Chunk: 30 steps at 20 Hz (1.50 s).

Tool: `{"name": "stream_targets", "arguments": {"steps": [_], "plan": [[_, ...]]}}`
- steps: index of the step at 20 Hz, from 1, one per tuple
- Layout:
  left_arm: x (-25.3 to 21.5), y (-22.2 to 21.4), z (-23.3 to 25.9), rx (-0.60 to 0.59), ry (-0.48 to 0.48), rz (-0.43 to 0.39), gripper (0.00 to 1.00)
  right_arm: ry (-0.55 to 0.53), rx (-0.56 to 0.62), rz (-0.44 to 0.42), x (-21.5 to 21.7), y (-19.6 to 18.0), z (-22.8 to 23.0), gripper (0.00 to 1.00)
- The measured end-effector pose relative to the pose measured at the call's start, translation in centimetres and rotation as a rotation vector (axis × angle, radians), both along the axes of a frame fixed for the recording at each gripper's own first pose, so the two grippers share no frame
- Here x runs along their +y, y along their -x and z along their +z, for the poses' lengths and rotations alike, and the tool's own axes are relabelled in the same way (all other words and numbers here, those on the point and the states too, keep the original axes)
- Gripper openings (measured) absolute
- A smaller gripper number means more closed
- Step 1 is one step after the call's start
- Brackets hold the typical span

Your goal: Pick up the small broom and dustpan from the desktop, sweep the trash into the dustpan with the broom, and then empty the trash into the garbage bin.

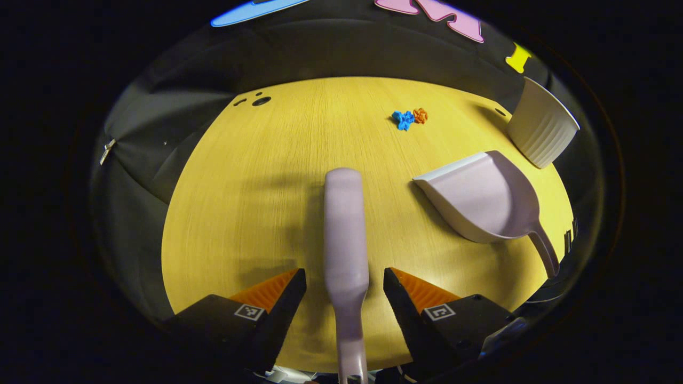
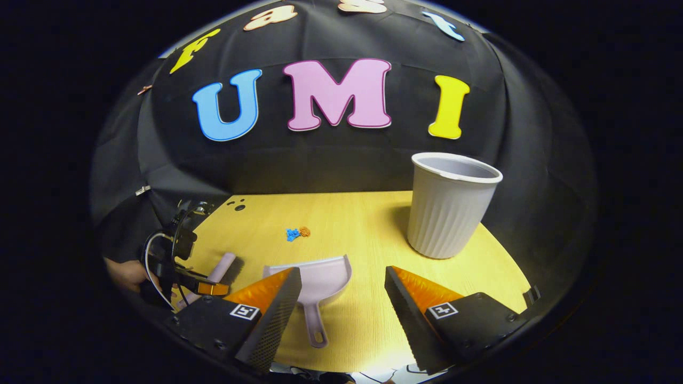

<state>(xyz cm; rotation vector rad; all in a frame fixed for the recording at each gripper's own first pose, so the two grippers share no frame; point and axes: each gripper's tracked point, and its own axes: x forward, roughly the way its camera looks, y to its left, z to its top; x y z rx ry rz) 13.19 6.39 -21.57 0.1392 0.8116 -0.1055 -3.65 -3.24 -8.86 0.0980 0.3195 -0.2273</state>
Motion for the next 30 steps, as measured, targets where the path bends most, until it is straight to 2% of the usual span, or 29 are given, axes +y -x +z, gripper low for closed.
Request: {"name": "stream_targets", "arguments": {"steps": [4, 6, 9, 10, 11, 13, 18, 21, 24, 30], "plan": [[-0.4, 0.0, -1.6, 0.034, 0.016, 0.007, 0.87, -0.018, 0.024, -0.020, 0.1, 0.3, -0.7, 0.98], [-0.1, 0.2, -2.1, 0.038, -0.009, 0.008, 0.83, -0.015, 0.034, -0.013, 0.5, 0.6, -0.9, 0.98], [-0.2, -0.2, -1.7, 0.006, -0.008, -0.007, 0.71, -0.009, 0.057, 0.011, 1.6, 0.7, -1.3, 0.98], [0.0, -0.3, -1.8, 0.002, -0.010, -0.009, 0.71, -0.007, 0.066, 0.022, 2.0, 0.7, -1.5, 0.98], [0.1, -0.7, -1.8, -0.002, -0.009, -0.008, 0.58, 0.000, 0.073, 0.031, 2.4, 0.8, -1.7, 0.98], [0.1, -0.7, -2.1, -0.012, -0.007, -0.008, 0.44, 0.013, 0.092, 0.046, 2.9, 0.8, -2.1, 0.98], [0.6, -0.4, -1.8, -0.096, 0.013, -0.092, 0.34, -0.036, 0.178, 0.042, 4.4, 0.5, -4.3, 0.98], [0.9, 1.1, -1.4, -0.148, 0.090, -0.117, 0.25, -0.040, 0.230, 0.063, 6.0, 1.0, -5.5, 0.99], [2.1, 3.1, -0.5, -0.203, 0.140, -0.110, 0.27, -0.021, 0.269, 0.078, 6.4, 0.8, -6.3, 0.98], [4.7, 8.8, 2.4, -0.286, 0.208, -0.045, 0.27, -0.013, 0.391, 0.118, 6.5, -1.2, -10.1, 0.98]]}}
